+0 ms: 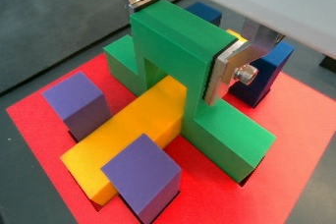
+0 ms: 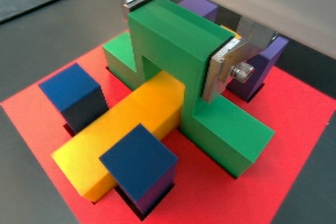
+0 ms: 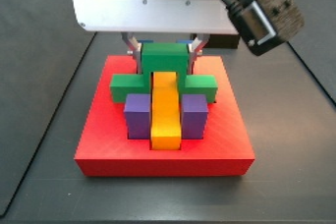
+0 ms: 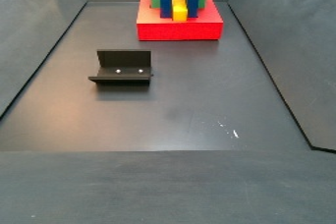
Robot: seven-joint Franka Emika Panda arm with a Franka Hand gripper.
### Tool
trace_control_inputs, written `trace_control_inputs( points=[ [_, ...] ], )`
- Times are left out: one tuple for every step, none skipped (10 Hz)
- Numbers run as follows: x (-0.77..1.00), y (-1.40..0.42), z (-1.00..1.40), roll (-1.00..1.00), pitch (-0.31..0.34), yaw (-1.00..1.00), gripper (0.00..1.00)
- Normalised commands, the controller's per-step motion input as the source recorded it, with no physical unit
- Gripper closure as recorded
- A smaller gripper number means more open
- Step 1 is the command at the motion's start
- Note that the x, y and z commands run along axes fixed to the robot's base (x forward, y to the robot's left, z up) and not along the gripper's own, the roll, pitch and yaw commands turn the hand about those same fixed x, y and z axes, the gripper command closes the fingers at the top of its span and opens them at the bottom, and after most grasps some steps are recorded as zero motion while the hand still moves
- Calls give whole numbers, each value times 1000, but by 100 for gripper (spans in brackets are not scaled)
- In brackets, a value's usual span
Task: Pick up the green object. Move up. Move to above the board. Insert the green object.
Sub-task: Insert the green object.
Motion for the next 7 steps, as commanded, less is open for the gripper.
trace_control_inputs(
  points=[
    [0, -11, -469, 0, -153, -91, 100],
    [-11, -31, -574, 9, -179, -91, 100],
    [-63, -20, -591, 30, -181, -91, 100],
    [-77, -29, -614, 34, -190, -86, 100],
    [-71, -34, -560, 21, -181, -80, 100],
    [0, 0, 0, 6, 0, 0, 100],
    [0, 0, 0, 0, 0, 0, 100]
  ],
)
